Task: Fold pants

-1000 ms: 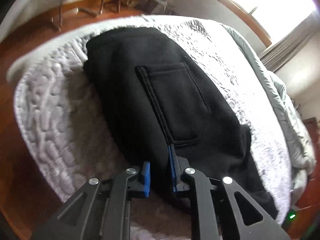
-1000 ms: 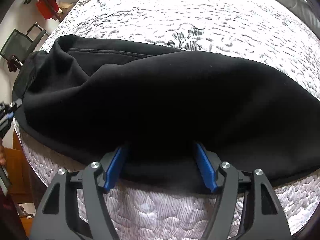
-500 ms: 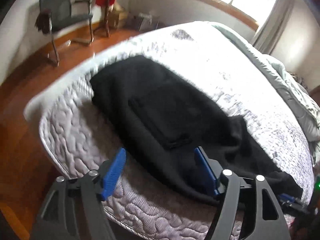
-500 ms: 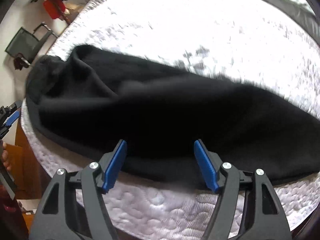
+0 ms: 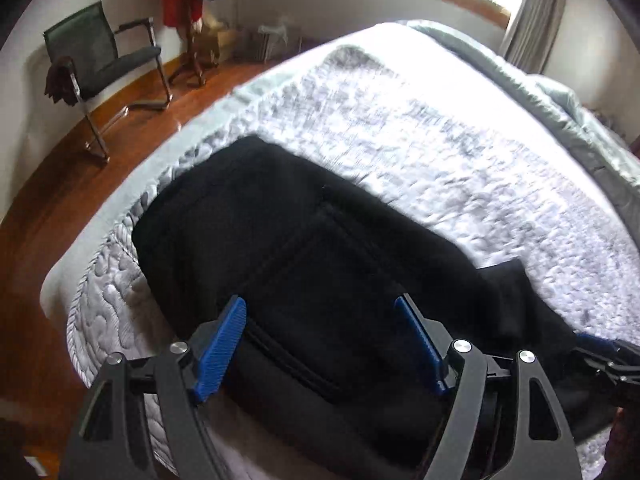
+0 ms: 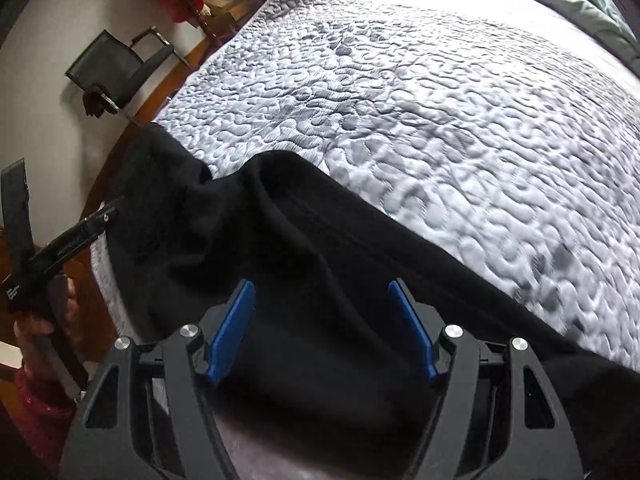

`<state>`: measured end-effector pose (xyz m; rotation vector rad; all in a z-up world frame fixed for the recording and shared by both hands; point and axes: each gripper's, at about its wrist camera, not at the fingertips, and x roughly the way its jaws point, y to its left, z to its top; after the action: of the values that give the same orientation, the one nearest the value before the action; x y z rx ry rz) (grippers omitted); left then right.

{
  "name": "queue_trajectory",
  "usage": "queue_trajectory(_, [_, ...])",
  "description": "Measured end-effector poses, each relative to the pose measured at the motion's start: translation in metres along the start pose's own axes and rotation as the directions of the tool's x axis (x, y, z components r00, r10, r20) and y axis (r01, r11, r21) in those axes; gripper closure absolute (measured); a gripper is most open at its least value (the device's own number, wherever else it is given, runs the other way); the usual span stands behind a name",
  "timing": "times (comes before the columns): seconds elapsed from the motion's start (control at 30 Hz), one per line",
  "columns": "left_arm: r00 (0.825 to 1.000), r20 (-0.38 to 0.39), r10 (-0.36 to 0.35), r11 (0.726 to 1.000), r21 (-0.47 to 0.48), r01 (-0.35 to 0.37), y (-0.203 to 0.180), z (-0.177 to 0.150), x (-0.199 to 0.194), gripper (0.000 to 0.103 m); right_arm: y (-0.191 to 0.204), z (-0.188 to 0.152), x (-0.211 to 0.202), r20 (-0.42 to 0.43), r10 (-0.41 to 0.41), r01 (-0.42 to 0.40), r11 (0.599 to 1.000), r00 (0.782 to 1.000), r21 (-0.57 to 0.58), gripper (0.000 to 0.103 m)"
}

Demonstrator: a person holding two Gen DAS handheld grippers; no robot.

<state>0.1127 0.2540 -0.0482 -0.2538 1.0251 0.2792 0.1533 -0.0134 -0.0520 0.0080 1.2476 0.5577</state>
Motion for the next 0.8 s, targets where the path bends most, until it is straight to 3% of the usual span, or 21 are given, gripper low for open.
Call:
queue_trajectory(0.17, [0.999,-0.033,-0.024,1.0,0.01,0.024,0.007,0.001,0.01,0.024,0.006,0.01,0.027,-0.026,0.027,-0.027,1.0,0.999,0.006,0.034])
queue_trajectory(0.37, [0.997,-0.029,-0.072,0.997,-0.018,0.072,0.022,0.003,0.01,0.021,0.017,0.036,0.054,-0.038,0.09,-0.093,0.993,0.995,-0.069,0.033])
queue_trajectory(0.47, [0.997,-0.03,-0.077,0.996,-0.039,0.076,0.032,0.0,0.015,0.02,0.017,0.053,0.061,-0.052,0.171,-0.175,0.981,0.984,-0.087,0.051])
queue_trajectory(0.5, [0.996,-0.022,-0.085,0.995,-0.053,0.084,0.035,-0.001,0.015,0.02,0.015,0.059,0.063,-0.054,0.202,-0.205,0.976,0.978,-0.076,0.069])
queue_trajectory(0.53, [0.996,-0.014,-0.087,0.995,-0.057,0.086,0.036,-0.003,0.014,0.02,0.013,0.065,0.064,-0.057,0.254,-0.257,0.965,0.966,-0.056,0.101])
queue_trajectory(0.57, [0.996,-0.003,-0.085,0.995,-0.057,0.084,0.036,-0.004,0.013,0.02,0.01,0.069,0.064,-0.069,0.318,-0.32,0.947,0.946,-0.026,0.1])
queue_trajectory(0.6, [0.997,0.01,-0.075,0.995,-0.06,0.076,0.036,-0.004,0.011,0.02,0.008,0.076,0.063,-0.05,0.34,-0.34,0.94,0.939,0.005,0.1])
queue_trajectory(0.8, [0.995,0.086,0.053,0.986,-0.163,-0.039,0.048,-0.017,0.008,0.02,0.029,0.1,0.057,0.037,0.273,-0.268,0.958,0.961,-0.105,0.1])
